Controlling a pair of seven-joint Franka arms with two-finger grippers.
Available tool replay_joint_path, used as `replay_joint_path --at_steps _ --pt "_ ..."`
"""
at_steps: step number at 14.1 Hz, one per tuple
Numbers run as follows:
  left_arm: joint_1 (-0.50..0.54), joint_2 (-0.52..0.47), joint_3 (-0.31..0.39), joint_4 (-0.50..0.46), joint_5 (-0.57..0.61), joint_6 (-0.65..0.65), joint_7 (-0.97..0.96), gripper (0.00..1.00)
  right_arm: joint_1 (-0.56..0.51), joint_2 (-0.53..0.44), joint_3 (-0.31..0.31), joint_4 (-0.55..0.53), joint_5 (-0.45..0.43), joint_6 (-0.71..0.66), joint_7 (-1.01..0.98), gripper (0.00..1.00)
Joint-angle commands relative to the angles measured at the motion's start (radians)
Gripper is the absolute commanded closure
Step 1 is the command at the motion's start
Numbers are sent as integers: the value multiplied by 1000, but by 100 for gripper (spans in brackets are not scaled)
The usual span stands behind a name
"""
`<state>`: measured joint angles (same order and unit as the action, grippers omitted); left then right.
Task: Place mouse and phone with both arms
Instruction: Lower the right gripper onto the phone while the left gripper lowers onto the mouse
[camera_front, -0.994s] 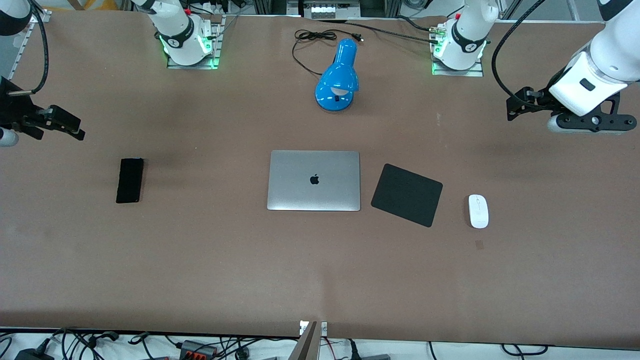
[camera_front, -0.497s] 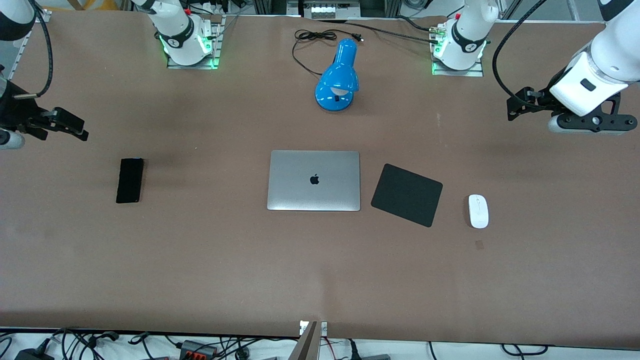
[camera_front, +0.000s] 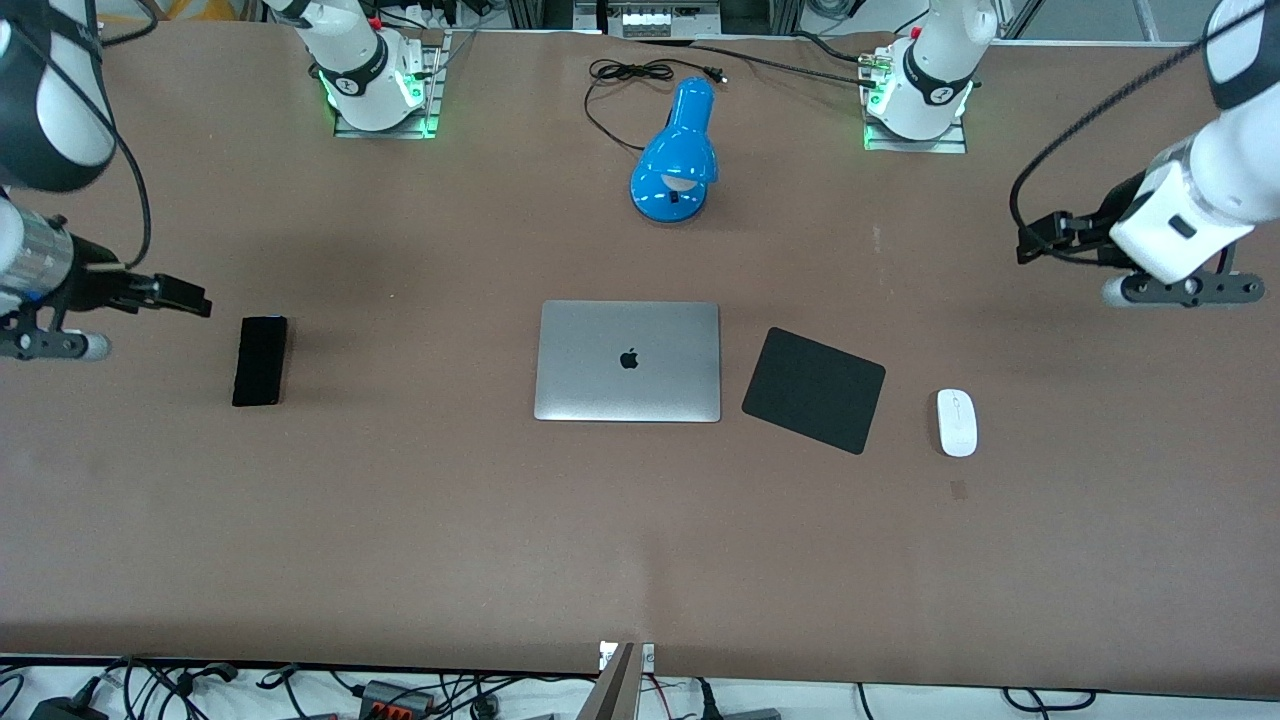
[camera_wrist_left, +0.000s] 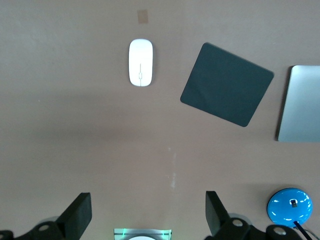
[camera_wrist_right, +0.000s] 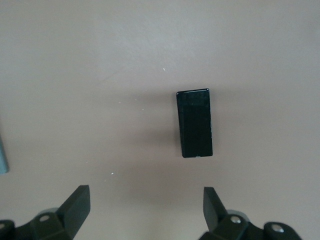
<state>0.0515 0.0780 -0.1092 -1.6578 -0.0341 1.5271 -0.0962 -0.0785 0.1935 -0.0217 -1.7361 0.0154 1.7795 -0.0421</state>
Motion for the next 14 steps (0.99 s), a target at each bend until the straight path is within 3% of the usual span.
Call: replay_joint_path --at_steps 1,4,7,9,11,14 --pt "-4 78 2 29 26 -12 9 0 -26 88 3 0 -8 63 5 0" --pt "-2 283 2 64 127 7 10 0 -36 177 3 -26 -11 142 5 0" --pt "17 550 2 255 122 19 12 0 -53 245 3 -123 -31 337 1 0" --pt "24 630 -3 276 106 69 10 0 -61 265 3 -193 -38 461 -9 0" --pt "19 687 -1 273 120 209 4 0 -67 294 3 -204 -43 518 -37 0" --pt "28 697 -3 274 111 237 12 0 -90 322 3 -204 -63 543 -105 0"
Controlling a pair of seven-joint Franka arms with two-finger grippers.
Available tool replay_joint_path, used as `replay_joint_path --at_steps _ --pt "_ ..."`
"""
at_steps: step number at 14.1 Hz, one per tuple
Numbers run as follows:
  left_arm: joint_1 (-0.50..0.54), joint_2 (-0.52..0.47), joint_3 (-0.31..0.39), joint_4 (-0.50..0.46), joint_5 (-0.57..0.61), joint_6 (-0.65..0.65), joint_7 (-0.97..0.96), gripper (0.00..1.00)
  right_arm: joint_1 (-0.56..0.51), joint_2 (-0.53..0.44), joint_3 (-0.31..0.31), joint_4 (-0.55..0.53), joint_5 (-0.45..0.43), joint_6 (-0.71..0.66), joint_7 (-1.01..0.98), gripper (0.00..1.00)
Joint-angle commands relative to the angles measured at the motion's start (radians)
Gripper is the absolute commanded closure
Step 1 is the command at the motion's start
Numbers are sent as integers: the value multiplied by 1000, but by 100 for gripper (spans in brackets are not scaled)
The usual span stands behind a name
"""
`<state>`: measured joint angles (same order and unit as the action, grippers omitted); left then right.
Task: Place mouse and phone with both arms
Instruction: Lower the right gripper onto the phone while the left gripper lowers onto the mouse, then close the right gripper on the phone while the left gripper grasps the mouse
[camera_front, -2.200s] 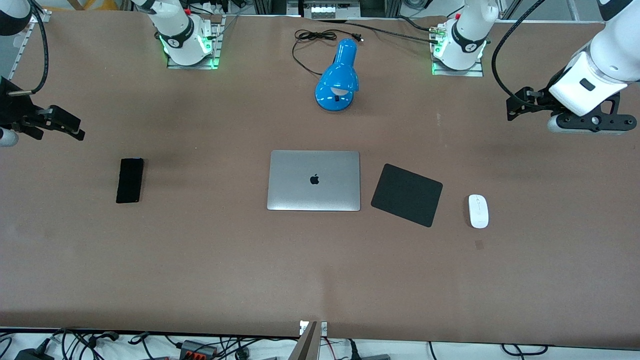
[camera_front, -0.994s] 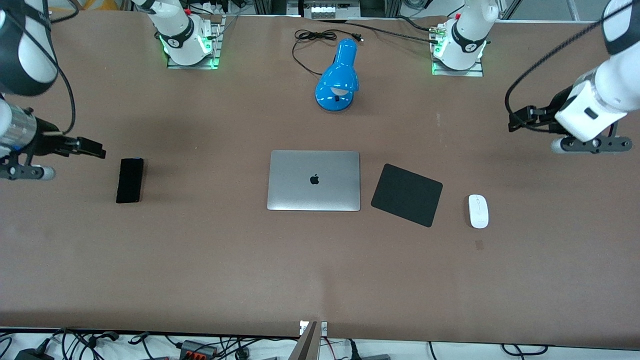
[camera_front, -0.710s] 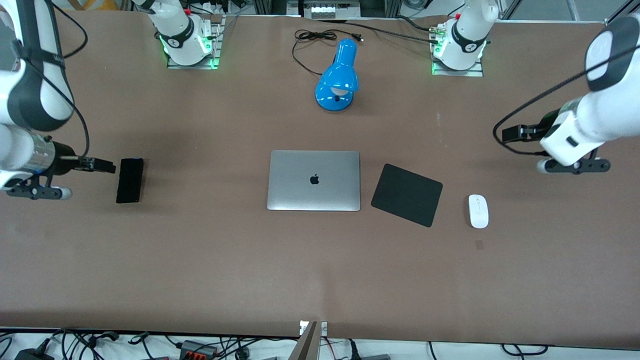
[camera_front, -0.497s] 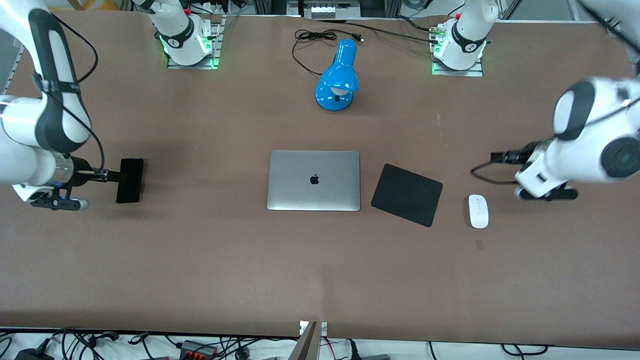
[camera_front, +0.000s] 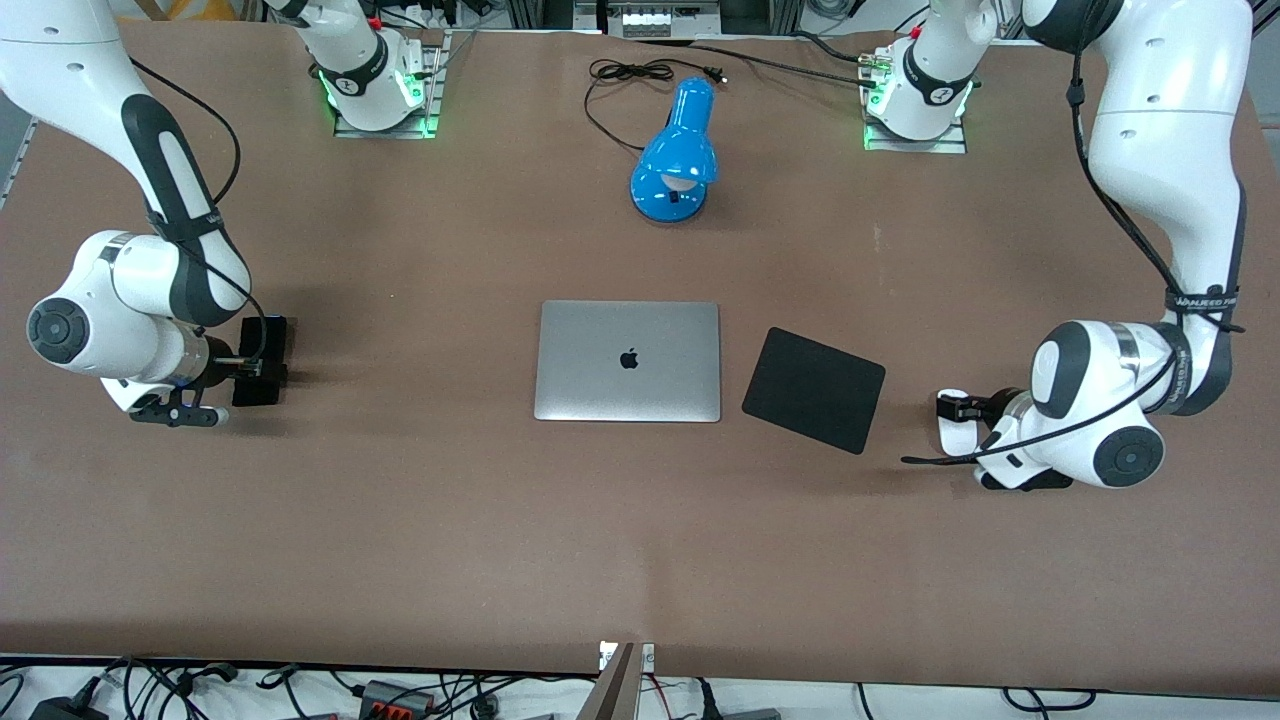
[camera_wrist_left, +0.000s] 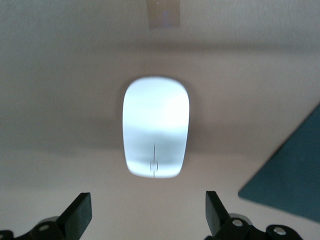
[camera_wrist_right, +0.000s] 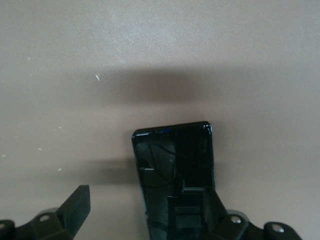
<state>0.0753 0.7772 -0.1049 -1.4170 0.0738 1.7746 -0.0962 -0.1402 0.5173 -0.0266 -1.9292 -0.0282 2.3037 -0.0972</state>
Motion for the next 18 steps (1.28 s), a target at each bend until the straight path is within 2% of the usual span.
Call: replay_joint_path --at_steps 1,7,12,18 --pt "0 0 -7 33 3 -6 12 0 -32 3 8 -11 -19 19 -62 0" --pt "3 42 -7 24 17 48 29 0 -38 44 8 -14 -19 8 -95 0" --pt "12 50 -7 21 18 104 220 0 -48 61 7 -11 -30 2 -118 0" --pt "8 63 -7 18 6 106 230 0 -50 67 7 -11 -33 2 -111 0"
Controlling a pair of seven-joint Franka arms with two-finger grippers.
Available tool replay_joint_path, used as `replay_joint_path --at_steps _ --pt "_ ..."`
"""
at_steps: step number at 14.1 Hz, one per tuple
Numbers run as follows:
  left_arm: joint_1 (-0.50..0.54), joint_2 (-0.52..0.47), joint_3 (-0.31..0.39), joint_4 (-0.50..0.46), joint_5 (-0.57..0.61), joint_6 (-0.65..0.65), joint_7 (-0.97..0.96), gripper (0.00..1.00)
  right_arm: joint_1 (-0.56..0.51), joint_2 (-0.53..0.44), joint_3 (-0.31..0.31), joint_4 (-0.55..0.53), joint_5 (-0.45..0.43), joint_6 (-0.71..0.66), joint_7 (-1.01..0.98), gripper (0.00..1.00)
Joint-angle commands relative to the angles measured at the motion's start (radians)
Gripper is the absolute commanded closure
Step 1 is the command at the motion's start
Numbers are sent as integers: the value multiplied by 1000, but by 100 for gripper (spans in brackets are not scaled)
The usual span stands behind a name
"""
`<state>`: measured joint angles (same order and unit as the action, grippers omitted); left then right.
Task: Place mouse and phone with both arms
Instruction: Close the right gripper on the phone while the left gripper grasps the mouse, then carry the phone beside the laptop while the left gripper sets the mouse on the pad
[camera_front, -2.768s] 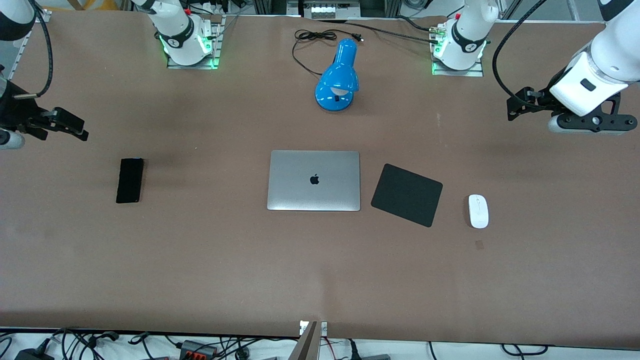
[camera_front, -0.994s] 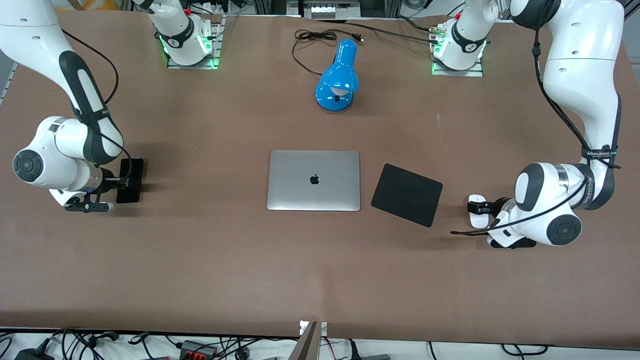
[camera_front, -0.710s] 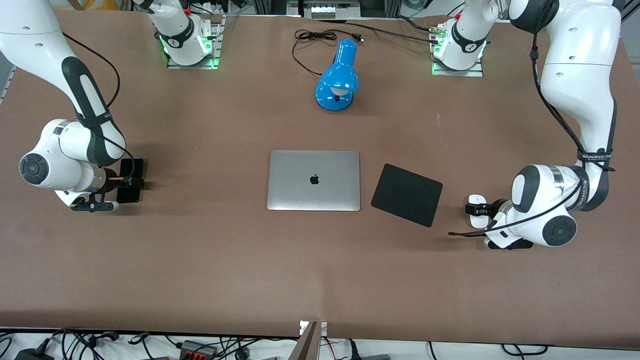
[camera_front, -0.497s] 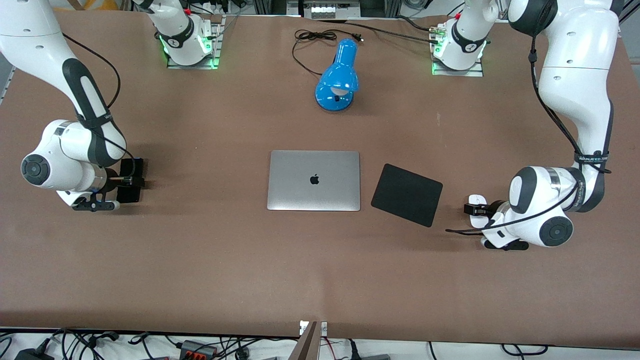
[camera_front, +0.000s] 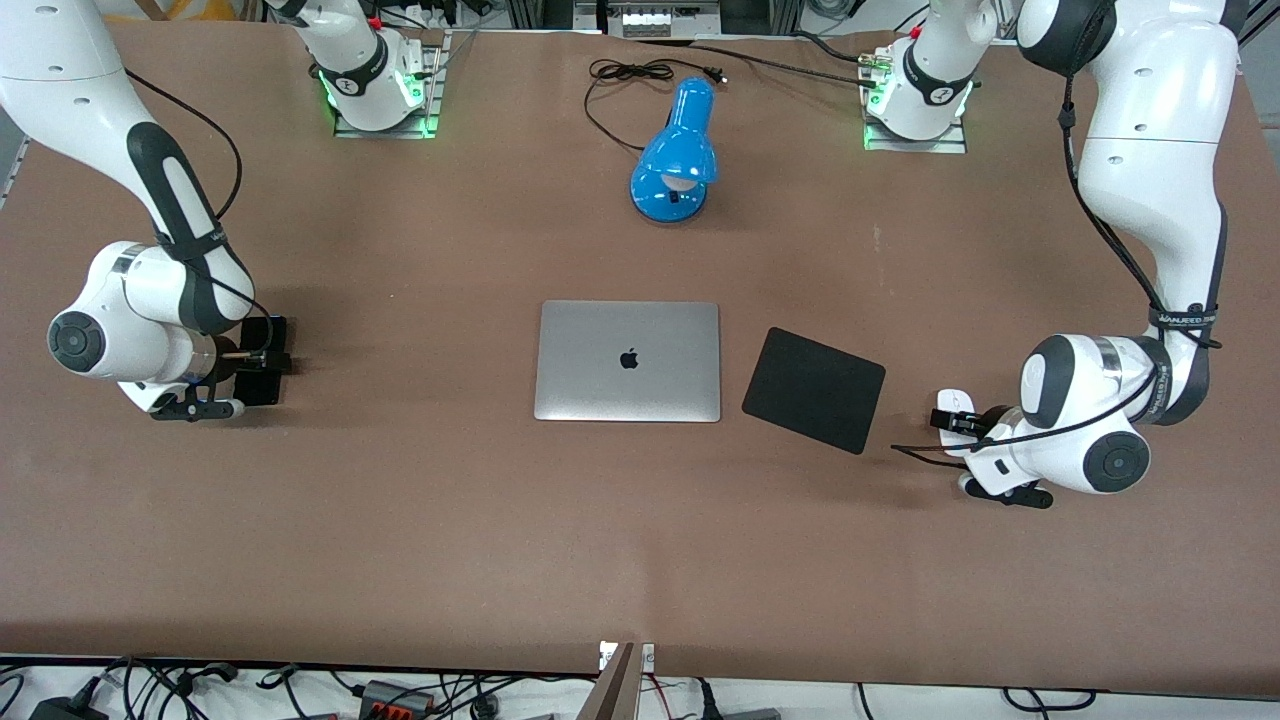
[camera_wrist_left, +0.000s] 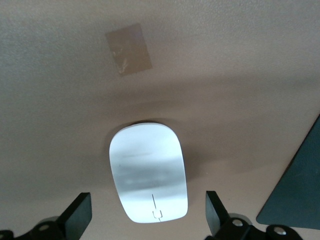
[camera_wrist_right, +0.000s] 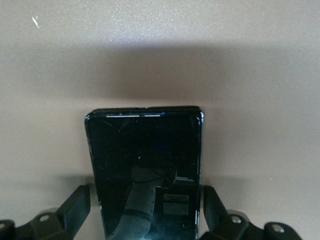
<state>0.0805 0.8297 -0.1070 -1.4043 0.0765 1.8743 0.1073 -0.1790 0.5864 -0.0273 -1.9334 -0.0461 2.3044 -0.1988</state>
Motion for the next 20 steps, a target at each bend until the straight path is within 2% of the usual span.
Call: replay_joint_path --at_steps 1,2,3,5,7,9,10,11,13,15,16,18,20 --pt "1 12 -5 5 2 8 26 0 -11 -2 6 -7 -15 1 -11 0" --pt "2 17 -5 5 2 8 26 0 -8 -2 6 -7 -17 0 -14 0" --pt "4 20 -5 5 2 8 26 0 -2 -2 6 -7 -17 -11 -14 24" --pt "-4 23 -5 2 0 6 23 0 1 -3 7 2 -15 -54 -16 55" --pt "-2 26 -5 1 0 5 19 0 1 -10 7 4 -15 -80 -19 70" --pt "2 26 -5 -15 -1 5 11 0 3 -20 10 7 -17 -104 -28 76" --pt "4 26 -5 -15 -1 5 12 3 4 -34 15 13 -15 -124 -25 76" --pt "5 26 -5 -15 -1 5 11 12 7 -46 23 33 -11 -167 -21 77" --pt "7 25 -5 -16 -1 3 12 36 24 -47 61 108 -8 -255 -13 76" --pt "5 23 -5 -15 -1 -4 11 53 74 -36 95 146 11 -253 19 76" --pt "4 22 -8 -12 -3 -10 2 57 113 -22 96 157 26 -243 56 76" --pt "-8 11 -19 -4 -4 -61 -64 57 203 -4 96 163 57 -197 110 76" --pt "-13 0 -75 1 -62 -153 -150 57 271 6 96 163 107 -163 186 75"
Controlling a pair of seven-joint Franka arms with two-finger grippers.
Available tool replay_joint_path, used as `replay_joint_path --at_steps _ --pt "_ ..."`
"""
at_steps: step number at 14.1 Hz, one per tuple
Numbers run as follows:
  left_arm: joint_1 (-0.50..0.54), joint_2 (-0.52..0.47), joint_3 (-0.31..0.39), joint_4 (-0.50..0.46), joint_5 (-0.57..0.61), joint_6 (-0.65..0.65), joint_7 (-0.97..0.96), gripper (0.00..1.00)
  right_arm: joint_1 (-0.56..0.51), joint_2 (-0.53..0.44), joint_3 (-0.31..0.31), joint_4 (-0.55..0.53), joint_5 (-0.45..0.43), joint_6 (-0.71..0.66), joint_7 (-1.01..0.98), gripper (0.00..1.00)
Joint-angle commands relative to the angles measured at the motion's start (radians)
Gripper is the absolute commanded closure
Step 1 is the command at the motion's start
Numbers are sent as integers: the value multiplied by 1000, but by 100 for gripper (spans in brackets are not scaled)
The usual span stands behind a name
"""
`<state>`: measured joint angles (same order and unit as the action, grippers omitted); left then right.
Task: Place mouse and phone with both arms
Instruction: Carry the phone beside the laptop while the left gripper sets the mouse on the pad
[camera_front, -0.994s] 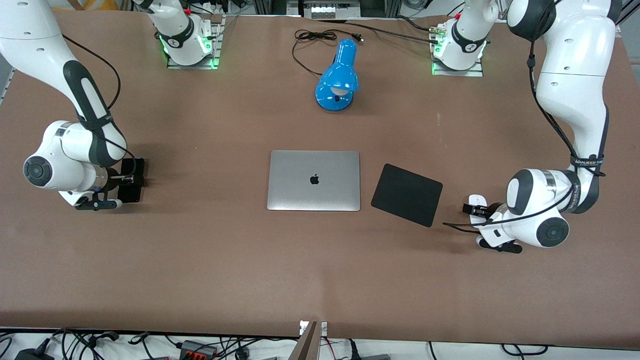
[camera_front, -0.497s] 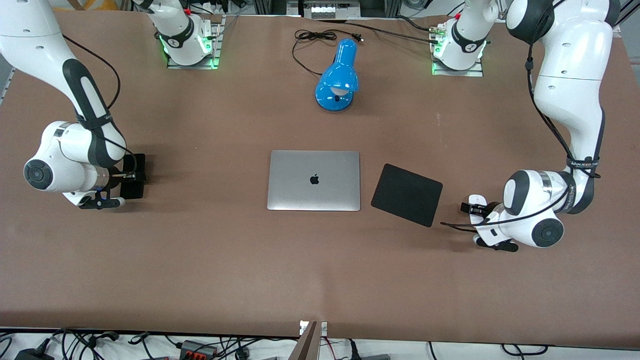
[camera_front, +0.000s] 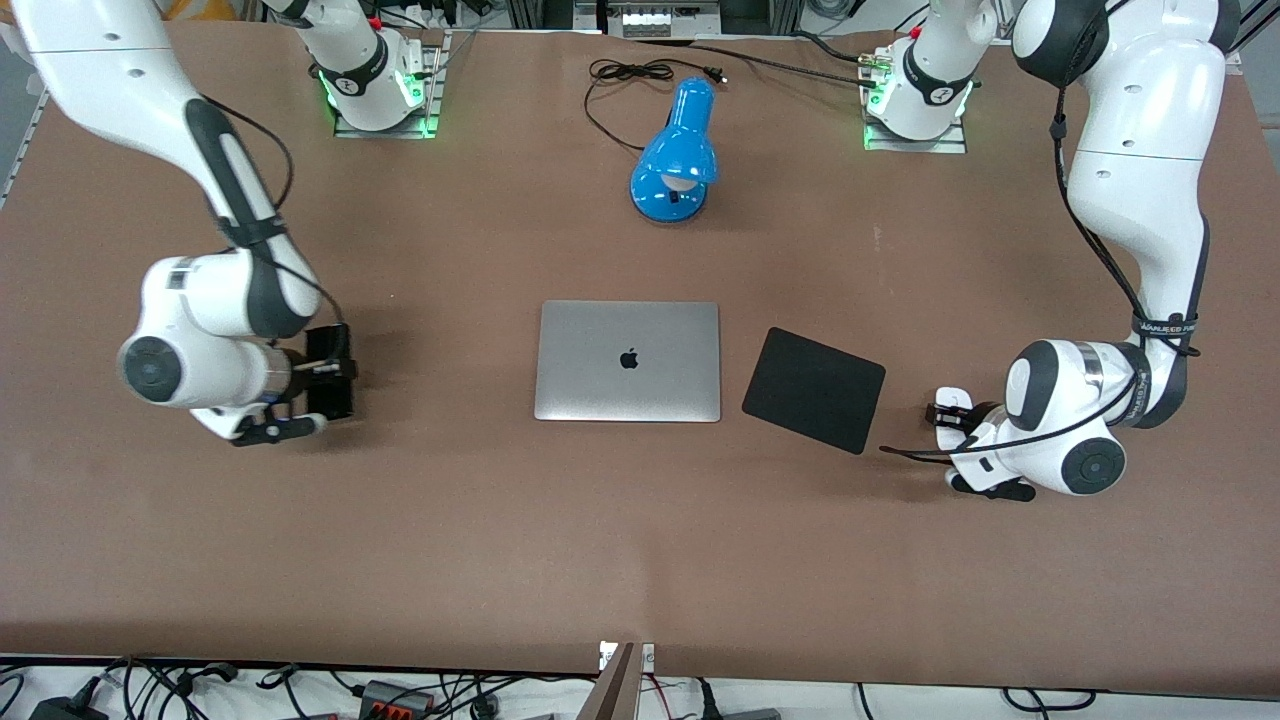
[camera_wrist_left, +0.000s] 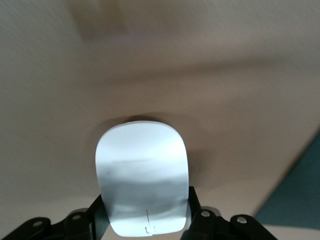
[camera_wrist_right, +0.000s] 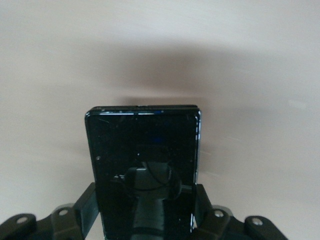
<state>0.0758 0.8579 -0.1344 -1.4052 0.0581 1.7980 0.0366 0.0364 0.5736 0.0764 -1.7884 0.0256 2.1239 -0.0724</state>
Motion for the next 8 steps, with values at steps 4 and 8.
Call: replay_joint_path --at_steps 4,8 --pt "-11 -30 -161 -3 -93 -94 -216 55 146 29 -7 17 39 31 244 73" --pt "-109 -26 -179 -1 -80 -91 -385 54 255 35 -7 15 40 59 411 73"
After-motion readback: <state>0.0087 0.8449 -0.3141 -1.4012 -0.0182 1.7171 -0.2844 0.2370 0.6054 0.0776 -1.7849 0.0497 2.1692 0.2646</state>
